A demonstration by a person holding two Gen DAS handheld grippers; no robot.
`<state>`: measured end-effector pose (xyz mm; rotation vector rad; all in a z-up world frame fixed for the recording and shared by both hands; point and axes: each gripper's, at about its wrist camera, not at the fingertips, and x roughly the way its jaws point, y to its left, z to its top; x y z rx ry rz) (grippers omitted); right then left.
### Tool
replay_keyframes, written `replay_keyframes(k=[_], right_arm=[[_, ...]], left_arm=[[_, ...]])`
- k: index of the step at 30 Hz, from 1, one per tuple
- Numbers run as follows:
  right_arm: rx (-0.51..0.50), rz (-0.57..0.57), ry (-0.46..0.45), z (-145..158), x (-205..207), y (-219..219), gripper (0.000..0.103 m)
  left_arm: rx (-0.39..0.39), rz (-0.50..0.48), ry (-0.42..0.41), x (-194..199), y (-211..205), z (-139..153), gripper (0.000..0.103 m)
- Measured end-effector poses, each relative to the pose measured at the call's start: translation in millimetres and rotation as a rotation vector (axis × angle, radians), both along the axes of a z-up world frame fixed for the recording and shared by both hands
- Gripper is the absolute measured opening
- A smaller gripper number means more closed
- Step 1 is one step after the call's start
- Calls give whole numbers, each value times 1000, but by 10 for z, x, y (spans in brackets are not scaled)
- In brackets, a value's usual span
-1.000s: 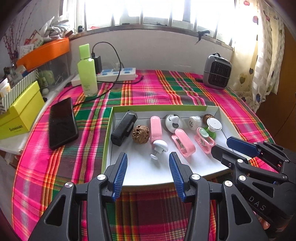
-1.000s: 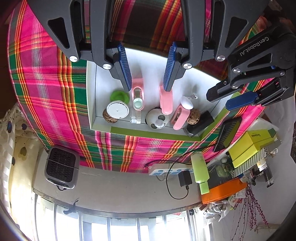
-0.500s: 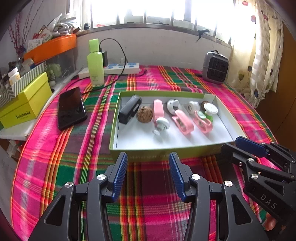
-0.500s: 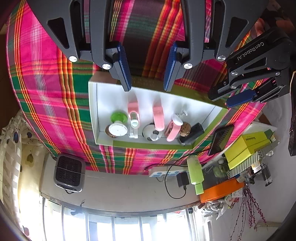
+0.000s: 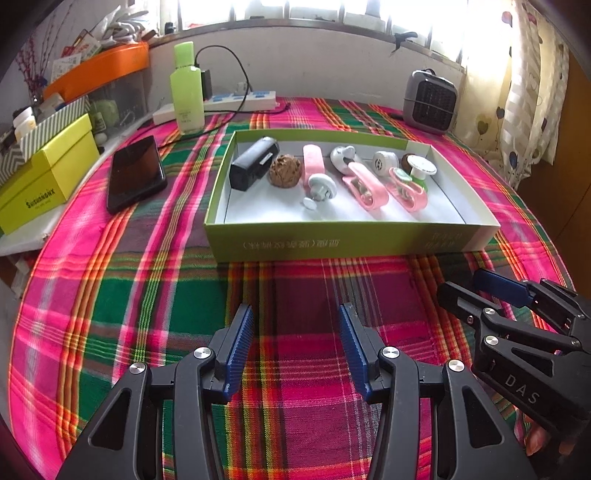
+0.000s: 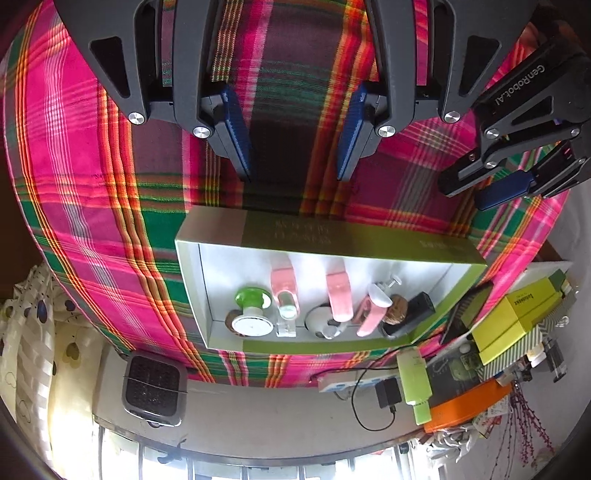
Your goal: Organize objects
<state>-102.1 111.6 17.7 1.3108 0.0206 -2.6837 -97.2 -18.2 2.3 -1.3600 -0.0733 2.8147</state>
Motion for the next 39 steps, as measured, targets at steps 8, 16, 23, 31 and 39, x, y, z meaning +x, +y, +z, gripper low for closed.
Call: replay_keyframes(k=[8, 16, 23, 31, 39], right_arm=[[50, -15, 7, -1, -8, 0, 52], [58, -37, 0, -16, -14, 24, 61], [59, -36, 0, -15, -12, 22, 62], [58, -36, 0, -14, -11, 26, 62], [59, -36, 0, -14, -10, 28, 62]], left_arm=[[-39, 3, 8, -14, 77, -23, 53], [-42, -4, 5, -26, 95, -30, 59], [-45, -3, 4, -29, 109, -31, 60], [-45, -4, 4, -30, 110, -33, 60], [-44, -4, 4, -30, 105, -34, 60]])
